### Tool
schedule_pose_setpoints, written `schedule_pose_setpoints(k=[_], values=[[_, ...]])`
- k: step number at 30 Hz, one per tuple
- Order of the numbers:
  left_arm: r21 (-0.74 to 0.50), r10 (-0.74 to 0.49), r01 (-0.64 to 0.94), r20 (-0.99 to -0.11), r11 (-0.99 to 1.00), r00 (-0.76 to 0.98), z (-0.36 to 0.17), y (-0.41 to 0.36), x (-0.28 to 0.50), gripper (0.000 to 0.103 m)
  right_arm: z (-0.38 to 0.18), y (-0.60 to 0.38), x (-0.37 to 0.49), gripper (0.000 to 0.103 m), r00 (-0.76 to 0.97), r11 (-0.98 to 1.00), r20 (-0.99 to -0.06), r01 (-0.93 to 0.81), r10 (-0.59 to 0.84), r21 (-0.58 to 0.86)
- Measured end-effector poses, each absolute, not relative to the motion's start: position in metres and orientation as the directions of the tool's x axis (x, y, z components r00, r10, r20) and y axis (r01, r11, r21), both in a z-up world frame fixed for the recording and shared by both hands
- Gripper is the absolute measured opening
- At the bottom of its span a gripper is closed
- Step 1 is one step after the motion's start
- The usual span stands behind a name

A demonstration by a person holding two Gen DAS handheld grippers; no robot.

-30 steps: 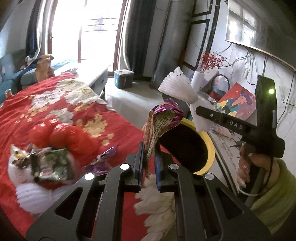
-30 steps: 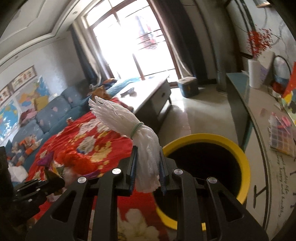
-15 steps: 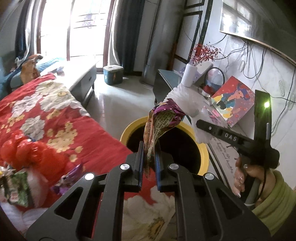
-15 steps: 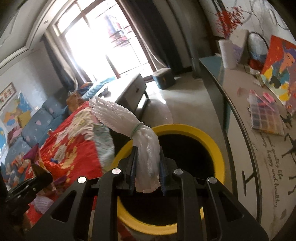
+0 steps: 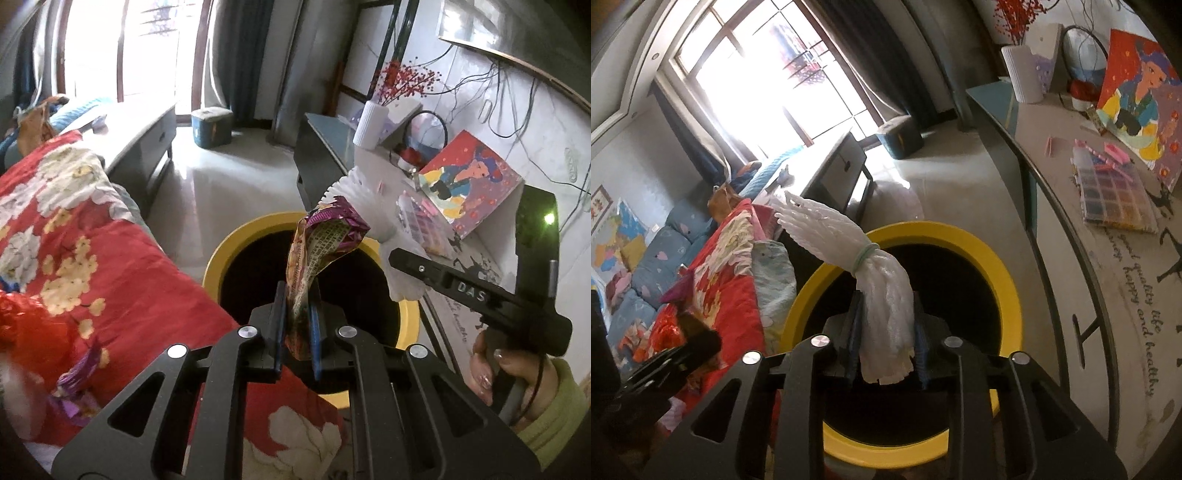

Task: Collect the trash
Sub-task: 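Open both tools to drop the sleeve and wrapper into the bin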

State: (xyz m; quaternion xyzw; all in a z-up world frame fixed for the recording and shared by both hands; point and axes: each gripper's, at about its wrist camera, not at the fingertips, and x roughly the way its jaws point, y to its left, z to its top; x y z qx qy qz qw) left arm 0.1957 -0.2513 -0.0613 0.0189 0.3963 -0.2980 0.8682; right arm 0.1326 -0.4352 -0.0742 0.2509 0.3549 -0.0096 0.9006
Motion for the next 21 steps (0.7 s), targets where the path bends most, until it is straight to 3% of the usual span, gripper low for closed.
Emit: schedule_pose_setpoints(k=[3,5,7,11,13,17,21], values=[[-0.210,-0.503,0.533,-0.707,0.820,0.496,-0.066,-0.253,0.201,0.007,-0.077,-0.435,0.133,0.043,0.746,0.871,-0.647,0.201,0.161,0.448],[-0.216,-0.503,0.527,-0.708,0.822,0.496,-0.068,-0.252,0.204,0.015,-0.076,-0.434,0.133,0.049,0.747,0.874,-0.645,0.196,0.161,0.445],[-0.232,-0.515,0.524,-0.700,0.820,0.495,-0.068,-0.250,0.204,0.045,-0.076,-0.434,0.133,0.053,0.749,0.877,-0.645,0.200,0.150,0.436],[-0.246,-0.524,0.511,-0.675,0.824,0.519,-0.061,-0.239,0.199,0.057,-0.069,-0.433,0.129,0.062,0.768,0.888,-0.631,0.213,0.106,0.408],[-0.250,-0.525,0.501,-0.655,0.829,0.543,-0.055,-0.232,0.194,0.081,-0.063,-0.430,0.125,0.066,0.784,0.896,-0.616,0.217,0.078,0.388],[-0.240,-0.518,0.486,-0.621,0.840,0.589,-0.042,-0.219,0.184,0.092,-0.050,-0.421,0.120,0.073,0.812,0.913,-0.581,0.202,0.047,0.355],[-0.232,-0.510,0.476,-0.597,0.848,0.619,-0.033,-0.207,0.174,0.092,-0.038,-0.409,0.115,0.076,0.834,0.926,-0.550,0.167,0.050,0.338]])
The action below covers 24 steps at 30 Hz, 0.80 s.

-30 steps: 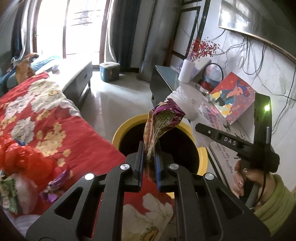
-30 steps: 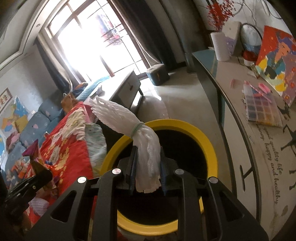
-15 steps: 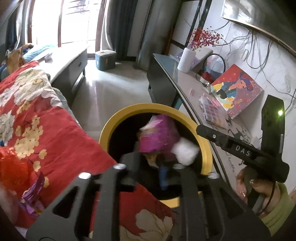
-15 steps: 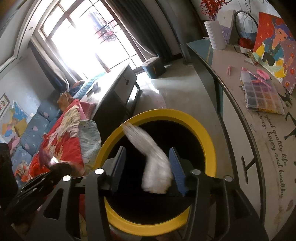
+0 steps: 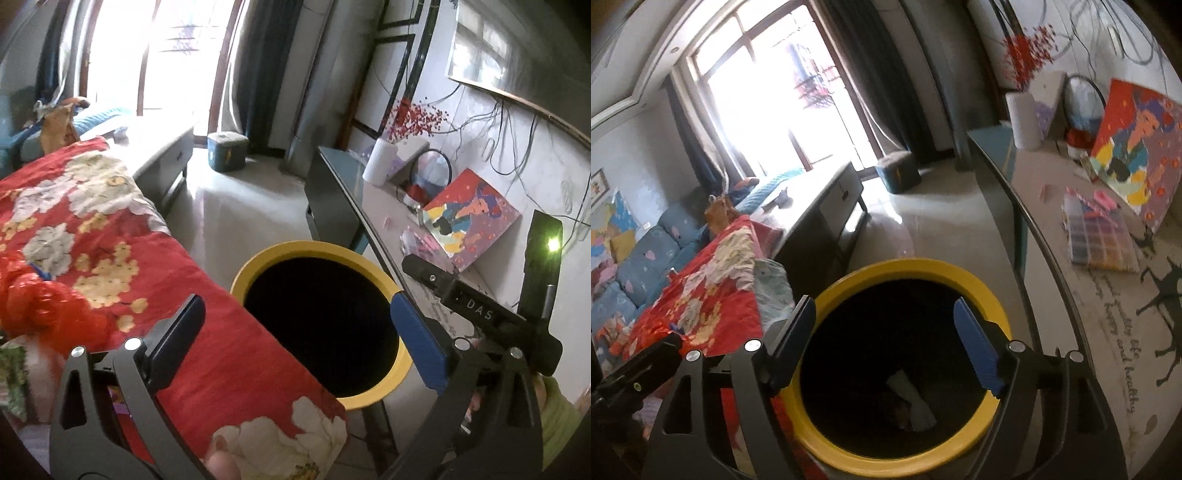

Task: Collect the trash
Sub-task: 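Open both tools to drop the sleeve and wrapper into the bin, then move both open tools back to the trash pile on the bed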

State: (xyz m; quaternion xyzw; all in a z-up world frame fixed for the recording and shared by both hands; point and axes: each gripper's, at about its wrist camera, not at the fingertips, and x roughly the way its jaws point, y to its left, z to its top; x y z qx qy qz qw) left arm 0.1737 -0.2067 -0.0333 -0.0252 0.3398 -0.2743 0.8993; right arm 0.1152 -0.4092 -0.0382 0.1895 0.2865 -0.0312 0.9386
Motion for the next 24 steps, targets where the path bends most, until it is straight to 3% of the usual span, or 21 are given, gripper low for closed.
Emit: schedule_pose_setpoints(k=[24], values=[[-0.226,-0.381,0.308,-0.486,0.924,0.787,-0.001,-0.115,0.138,0.092,0.011,-0.318,0.099,0.080,0.869,0.957,-0.451,-0.082,0.205,0.278]])
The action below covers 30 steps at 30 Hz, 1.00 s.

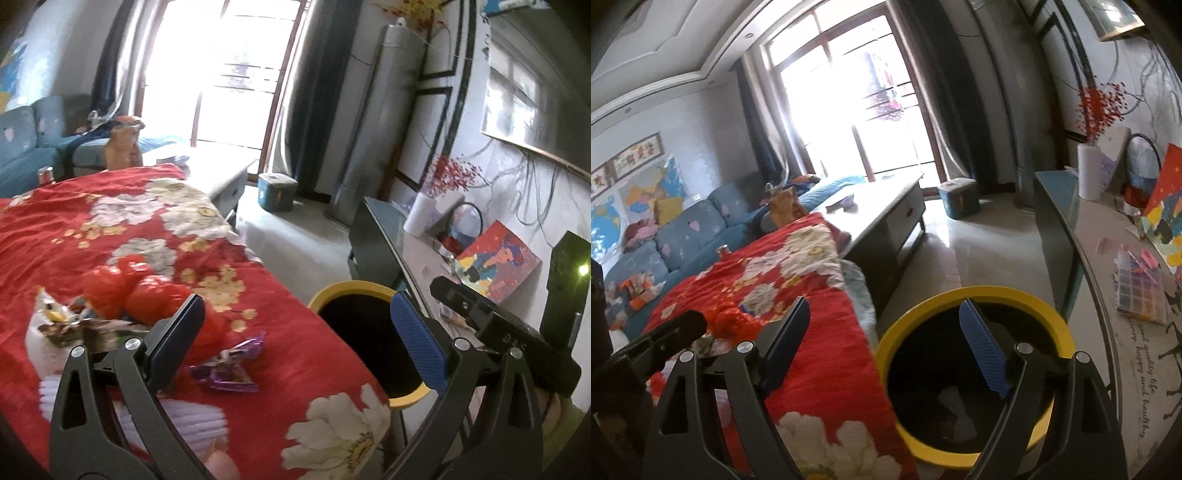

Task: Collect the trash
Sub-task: 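Move both open tools back to the trash pile on the bed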

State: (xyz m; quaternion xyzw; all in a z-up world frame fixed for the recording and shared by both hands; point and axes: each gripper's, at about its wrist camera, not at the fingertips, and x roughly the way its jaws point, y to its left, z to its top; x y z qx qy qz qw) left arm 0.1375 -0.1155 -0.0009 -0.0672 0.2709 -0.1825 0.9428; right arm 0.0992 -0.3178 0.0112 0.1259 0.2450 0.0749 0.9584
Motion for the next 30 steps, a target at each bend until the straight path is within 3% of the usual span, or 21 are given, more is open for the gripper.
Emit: schedule_pose_setpoints(k=[30], values=[[-0.315,-0.175,0.029,-0.446,0.949,0.878,0.006,0.023,0.113,0.092,0.006,-0.188,0.085,0.081,0.728,0.881,-0.498,-0.422,0.470,0.214]])
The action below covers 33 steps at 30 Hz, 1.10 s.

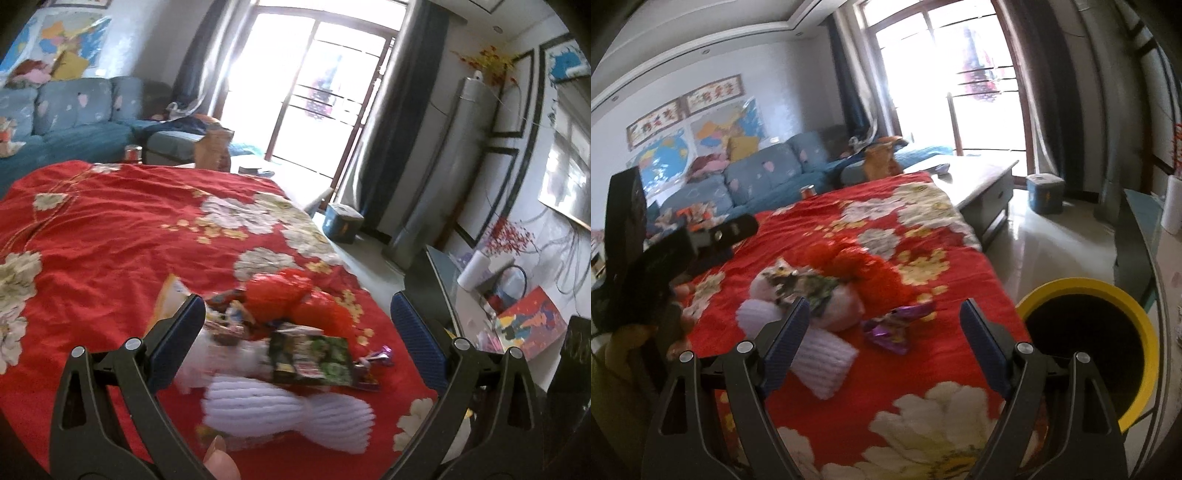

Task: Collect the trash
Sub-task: 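Move both open tools back to the trash pile on the bed, then grasp the white plastic bag with the left tool while the right tool grasps another foam sleeve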

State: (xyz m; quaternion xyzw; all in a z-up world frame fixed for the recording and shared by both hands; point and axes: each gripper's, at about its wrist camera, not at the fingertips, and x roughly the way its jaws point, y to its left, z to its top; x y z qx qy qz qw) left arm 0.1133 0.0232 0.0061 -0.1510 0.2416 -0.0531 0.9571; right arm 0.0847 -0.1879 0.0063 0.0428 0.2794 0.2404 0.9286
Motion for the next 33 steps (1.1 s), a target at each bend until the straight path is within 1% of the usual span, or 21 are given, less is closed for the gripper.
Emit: schedule_pose_setpoints(k=[9,17,22,23,24,26,28,31,33], values=[[-0.349,-0.113,-0.058,-0.451,0.935,0.885,0.004,0.065,0.107,0.092,-0.002,-0.154,0.082,0.081,0.671,0.845,-0.537,-0.505,0.511,0.174],[-0.370,-0.065,-0.141,-0.491,0.918,0.869,-0.010,0.106,0.107,0.092,-0.013,-0.128,0.089,0.081,0.621,0.816,-0.577,-0.559,0.531,0.149],[-0.413,-0.107,-0.141,-0.523,0.900,0.846,-0.027,0.126,0.111,0.091,-0.023,-0.116,0.097,0.081,0.596,0.807,-0.610,-0.578,0.521,0.125],[-0.423,-0.124,-0.132,-0.526,0.896,0.841,-0.030,0.127,0.113,0.090,-0.026,-0.114,0.099,0.081,0.590,0.805,-0.619,-0.580,0.519,0.123],[-0.434,-0.145,-0.122,-0.531,0.893,0.835,-0.034,0.128,0.114,0.085,-0.028,-0.113,0.101,0.081,0.585,0.804,-0.623,-0.582,0.520,0.124],[-0.454,-0.185,-0.101,-0.543,0.885,0.819,-0.042,0.129,0.117,0.081,-0.032,-0.110,0.104,0.081,0.576,0.803,-0.635,-0.584,0.514,0.120],[-0.474,-0.226,-0.083,-0.557,0.877,0.799,-0.052,0.128,0.120,0.074,-0.035,-0.107,0.106,0.081,0.572,0.801,-0.642,-0.588,0.511,0.113],[-0.492,-0.271,-0.060,-0.573,0.869,0.773,-0.063,0.124,0.126,0.068,-0.041,-0.103,0.109,0.081,0.565,0.798,-0.653,-0.594,0.504,0.102],[-0.508,-0.300,-0.046,-0.576,0.860,0.760,-0.068,0.121,0.128,0.062,-0.045,-0.101,0.110,0.081,0.560,0.796,-0.660,-0.597,0.501,0.099]])
